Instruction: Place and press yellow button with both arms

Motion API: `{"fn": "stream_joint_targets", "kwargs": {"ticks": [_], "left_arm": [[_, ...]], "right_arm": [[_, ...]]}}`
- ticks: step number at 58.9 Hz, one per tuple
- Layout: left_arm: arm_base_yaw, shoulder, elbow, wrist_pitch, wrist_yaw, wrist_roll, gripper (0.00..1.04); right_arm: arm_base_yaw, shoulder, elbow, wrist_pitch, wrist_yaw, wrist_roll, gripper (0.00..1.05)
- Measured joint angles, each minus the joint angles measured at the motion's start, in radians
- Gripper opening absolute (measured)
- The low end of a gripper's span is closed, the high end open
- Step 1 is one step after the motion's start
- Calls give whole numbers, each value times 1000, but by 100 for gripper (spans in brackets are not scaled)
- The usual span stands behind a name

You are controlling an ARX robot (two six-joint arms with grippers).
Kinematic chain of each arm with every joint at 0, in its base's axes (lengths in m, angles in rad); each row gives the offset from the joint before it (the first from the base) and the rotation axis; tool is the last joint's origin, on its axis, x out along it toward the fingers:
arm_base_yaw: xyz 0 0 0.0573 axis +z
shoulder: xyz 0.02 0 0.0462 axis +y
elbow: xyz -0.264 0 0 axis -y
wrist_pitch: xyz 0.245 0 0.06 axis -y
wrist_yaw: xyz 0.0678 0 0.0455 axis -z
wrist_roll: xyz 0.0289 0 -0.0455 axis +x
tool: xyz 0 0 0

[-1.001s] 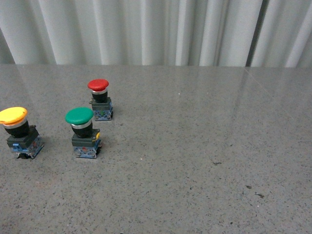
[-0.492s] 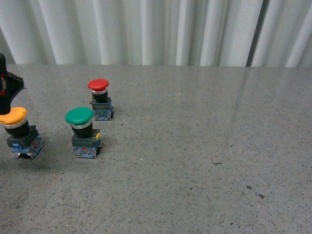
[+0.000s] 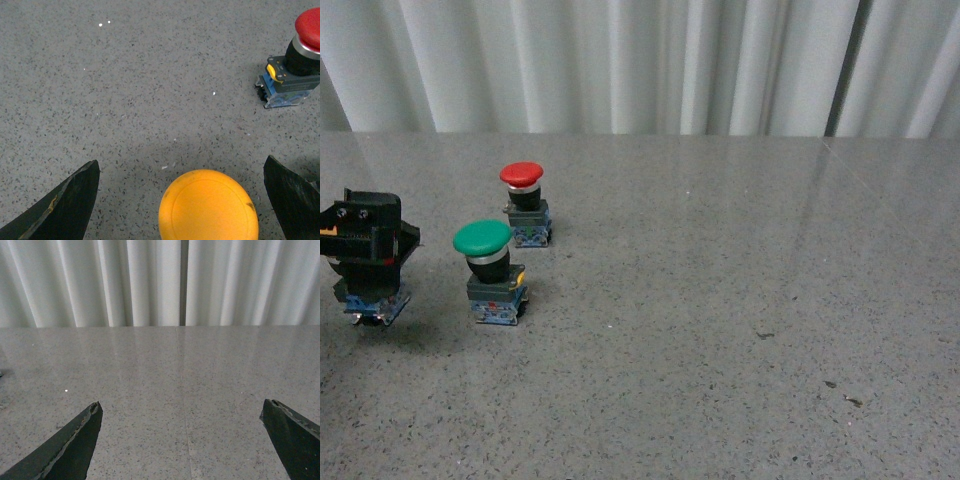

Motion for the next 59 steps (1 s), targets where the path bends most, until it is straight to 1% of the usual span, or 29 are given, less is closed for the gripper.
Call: {"fn": "stream_joint_targets", "kwargs": {"ticks": [7, 9, 17, 19, 20, 24, 29, 30, 31, 33, 36, 41, 49, 59], "left_arm": [[0, 11, 0, 16, 5, 21, 98], [0, 13, 0, 19, 5, 27, 96], [-1, 22, 0, 28, 5, 35, 64], [-1, 22, 0, 27, 5, 37, 61], [-1, 22, 0, 26, 5, 38, 57], [-1, 21, 0, 26, 5, 42, 50], [-3, -11, 0, -3, -3, 47, 35], [-11, -43, 0, -17, -14, 47, 34], [-26, -90, 1, -39, -22, 47, 34], [-96, -201, 52, -90, -51, 42, 34], [-269, -244, 173, -110, -126, -34, 34], [-367, -187, 217, -106, -179, -94, 34], [-493, -31, 259, -98, -251, -193, 34], [-548, 111, 297, -89, -321, -291, 34]], "right_arm": [[0, 0, 0, 0, 0, 0, 98], [0, 0, 0, 0, 0, 0, 98], [0, 0, 0, 0, 0, 0, 98], [0, 0, 0, 0, 0, 0, 98], [0, 0, 0, 0, 0, 0, 98], [0, 0, 0, 0, 0, 0, 98], [0, 0, 0, 0, 0, 0, 98], [0, 0, 0, 0, 0, 0, 98], [0, 0, 0, 0, 0, 0, 98], [0, 0, 0, 0, 0, 0, 98], [0, 0, 0, 0, 0, 0, 98], [0, 0, 0, 0, 0, 0, 98], [0, 0, 0, 0, 0, 0, 98], [0, 0, 0, 0, 0, 0, 98]]}}
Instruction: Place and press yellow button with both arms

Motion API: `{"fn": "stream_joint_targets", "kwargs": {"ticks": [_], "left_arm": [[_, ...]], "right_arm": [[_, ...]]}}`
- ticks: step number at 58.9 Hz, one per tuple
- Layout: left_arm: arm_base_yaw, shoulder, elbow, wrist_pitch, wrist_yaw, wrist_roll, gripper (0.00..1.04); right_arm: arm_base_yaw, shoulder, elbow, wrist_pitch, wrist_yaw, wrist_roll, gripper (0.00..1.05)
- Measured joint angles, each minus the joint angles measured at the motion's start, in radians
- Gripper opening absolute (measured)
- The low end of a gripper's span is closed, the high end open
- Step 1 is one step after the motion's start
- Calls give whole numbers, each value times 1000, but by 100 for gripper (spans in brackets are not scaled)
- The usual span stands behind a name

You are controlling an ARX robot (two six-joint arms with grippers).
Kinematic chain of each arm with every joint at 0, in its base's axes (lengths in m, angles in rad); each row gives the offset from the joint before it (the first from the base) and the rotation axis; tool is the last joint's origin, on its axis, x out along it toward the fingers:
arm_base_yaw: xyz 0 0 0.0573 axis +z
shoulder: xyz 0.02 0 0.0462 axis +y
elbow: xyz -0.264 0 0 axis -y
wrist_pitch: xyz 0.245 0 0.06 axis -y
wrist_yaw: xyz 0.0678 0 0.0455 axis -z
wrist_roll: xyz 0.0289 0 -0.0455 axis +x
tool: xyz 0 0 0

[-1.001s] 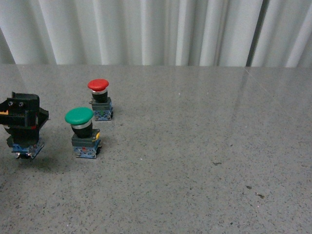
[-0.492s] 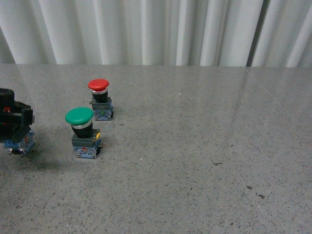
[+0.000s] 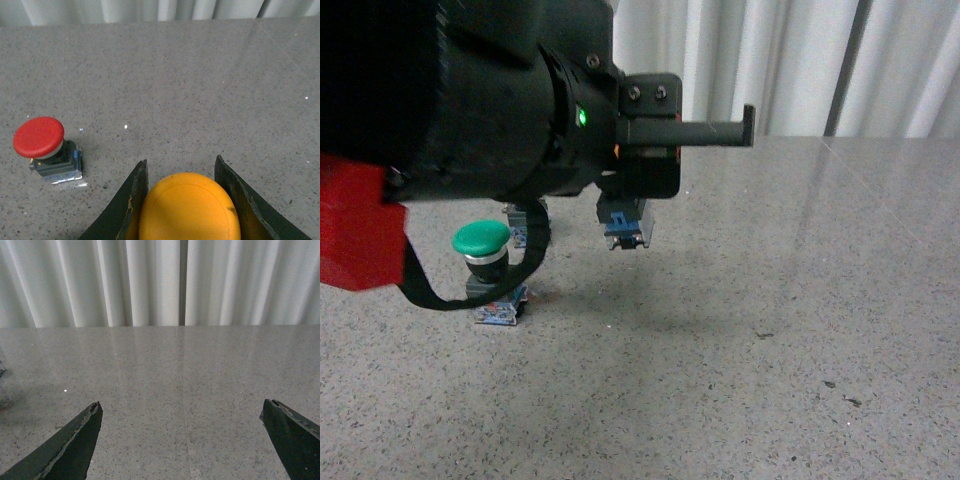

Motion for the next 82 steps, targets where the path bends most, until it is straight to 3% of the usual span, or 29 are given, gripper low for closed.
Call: {"fn": "stream_joint_targets", "kwargs": {"ticks": [18, 41, 65, 82], "left_arm": [[-66, 138, 43, 5, -57, -84, 34], [-75, 210, 76, 11, -93, -100, 34], [-75, 201, 76, 25, -74, -70, 100], [30, 0, 17, 118, -54, 81, 98]], "right_arm": [[0, 0, 0, 0, 0, 0, 98], [0, 0, 0, 0, 0, 0, 98], [0, 0, 0, 0, 0, 0, 98], [0, 0, 0, 0, 0, 0, 98]]}}
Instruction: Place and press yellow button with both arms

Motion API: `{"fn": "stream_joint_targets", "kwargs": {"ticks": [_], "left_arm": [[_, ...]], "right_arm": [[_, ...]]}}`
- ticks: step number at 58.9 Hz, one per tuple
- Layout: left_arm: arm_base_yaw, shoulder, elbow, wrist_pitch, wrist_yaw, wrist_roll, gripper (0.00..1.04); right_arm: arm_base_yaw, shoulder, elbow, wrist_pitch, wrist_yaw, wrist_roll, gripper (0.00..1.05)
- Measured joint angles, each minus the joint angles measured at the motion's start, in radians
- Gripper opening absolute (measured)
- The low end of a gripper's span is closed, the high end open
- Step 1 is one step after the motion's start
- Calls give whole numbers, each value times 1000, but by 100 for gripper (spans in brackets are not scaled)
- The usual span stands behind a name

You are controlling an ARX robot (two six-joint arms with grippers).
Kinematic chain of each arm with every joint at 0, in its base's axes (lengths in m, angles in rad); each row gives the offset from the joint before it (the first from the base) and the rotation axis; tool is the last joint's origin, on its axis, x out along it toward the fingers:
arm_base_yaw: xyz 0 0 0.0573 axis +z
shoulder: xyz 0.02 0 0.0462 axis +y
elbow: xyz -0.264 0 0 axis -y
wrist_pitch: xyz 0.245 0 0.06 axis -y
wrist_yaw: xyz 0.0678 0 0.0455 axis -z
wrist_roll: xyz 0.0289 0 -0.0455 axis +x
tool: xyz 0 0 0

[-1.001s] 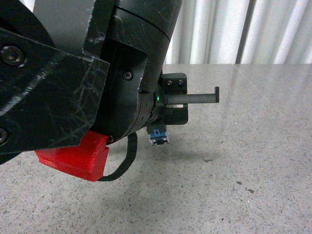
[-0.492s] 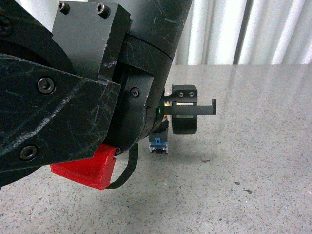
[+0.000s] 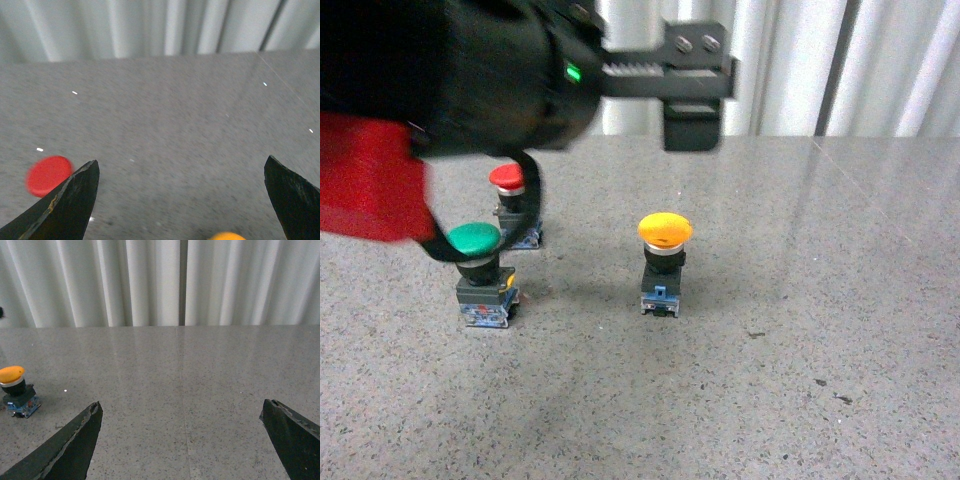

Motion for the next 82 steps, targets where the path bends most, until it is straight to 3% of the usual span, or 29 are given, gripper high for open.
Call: {"fn": "stream_joint_targets", "kwargs": {"ticks": [10, 23, 46, 50, 55, 62, 73, 76, 82], "left_arm": [[110, -143, -56, 13, 9, 116, 98], [223, -420, -170, -34, 95, 249, 98], [438, -956, -433, -250, 246, 369, 98], [528, -1057, -494, -280, 333, 304, 86], [585, -1143, -574, -281, 362, 238, 73], [581, -1207, -655, -252, 380, 182, 52], [577, -1286, -764, -237, 380, 157, 8], [577, -1304, -777, -235, 380, 152, 1], [577, -1335, -814, -238, 380, 154, 2]], "right_arm": [[0, 0, 0, 0, 0, 0, 98], [0, 0, 0, 0, 0, 0, 98], [0, 0, 0, 0, 0, 0, 98], [0, 0, 0, 0, 0, 0, 98], [0, 0, 0, 0, 0, 0, 98], [0, 0, 0, 1, 0, 0, 98], [0, 0, 0, 0, 0, 0, 98], [0, 0, 0, 0, 0, 0, 98], [0, 0, 0, 0, 0, 0, 98]]}}
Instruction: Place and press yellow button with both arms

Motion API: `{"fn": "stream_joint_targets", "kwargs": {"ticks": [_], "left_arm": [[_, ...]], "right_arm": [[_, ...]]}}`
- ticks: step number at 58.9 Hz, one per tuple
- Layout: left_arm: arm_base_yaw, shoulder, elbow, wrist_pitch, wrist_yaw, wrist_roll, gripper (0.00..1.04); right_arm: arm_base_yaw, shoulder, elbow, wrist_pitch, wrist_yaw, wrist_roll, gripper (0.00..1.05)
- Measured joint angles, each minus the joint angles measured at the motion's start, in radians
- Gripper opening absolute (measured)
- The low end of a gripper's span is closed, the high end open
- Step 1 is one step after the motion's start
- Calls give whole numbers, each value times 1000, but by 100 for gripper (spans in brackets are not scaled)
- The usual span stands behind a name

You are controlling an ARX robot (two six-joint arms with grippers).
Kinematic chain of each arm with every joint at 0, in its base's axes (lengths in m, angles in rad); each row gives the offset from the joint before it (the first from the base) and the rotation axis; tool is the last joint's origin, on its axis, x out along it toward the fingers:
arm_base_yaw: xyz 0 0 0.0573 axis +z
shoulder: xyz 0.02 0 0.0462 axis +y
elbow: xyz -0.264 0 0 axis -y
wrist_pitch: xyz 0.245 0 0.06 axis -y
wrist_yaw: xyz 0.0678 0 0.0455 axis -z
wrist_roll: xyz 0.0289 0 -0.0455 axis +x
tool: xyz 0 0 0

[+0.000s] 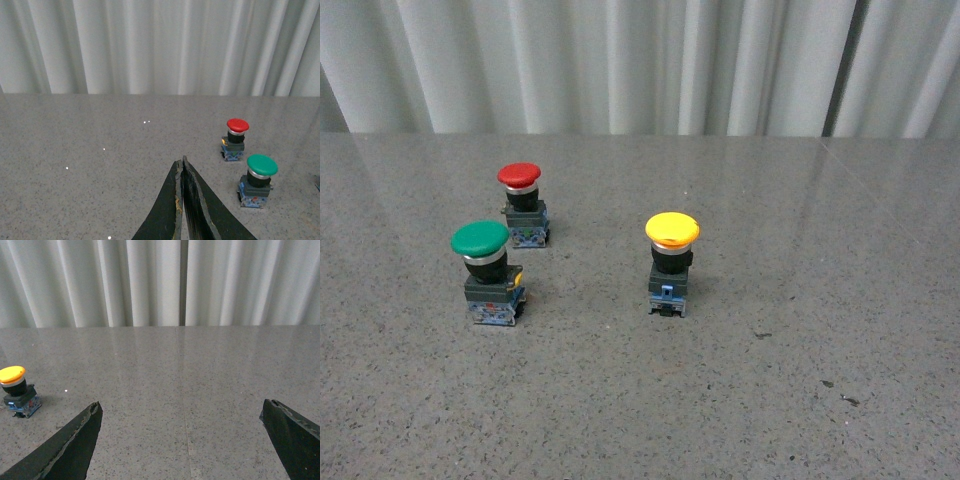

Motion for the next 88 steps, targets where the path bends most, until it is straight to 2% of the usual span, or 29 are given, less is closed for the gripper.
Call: {"fn": "stream_joint_targets", "kwargs": {"ticks": [29, 35, 65, 88], "left_arm": [[0, -132, -79, -50, 0, 0, 2], [0, -262, -95, -198, 0, 0, 2], [0, -308, -114, -190, 0, -1, 2], [0, -308, -114, -190, 0, -1, 59]], "right_arm": [[0, 0, 0, 0, 0, 0, 98], [0, 0, 0, 0, 0, 0, 98], [0, 0, 0, 0, 0, 0, 98], [0, 0, 0, 0, 0, 0, 98]]}}
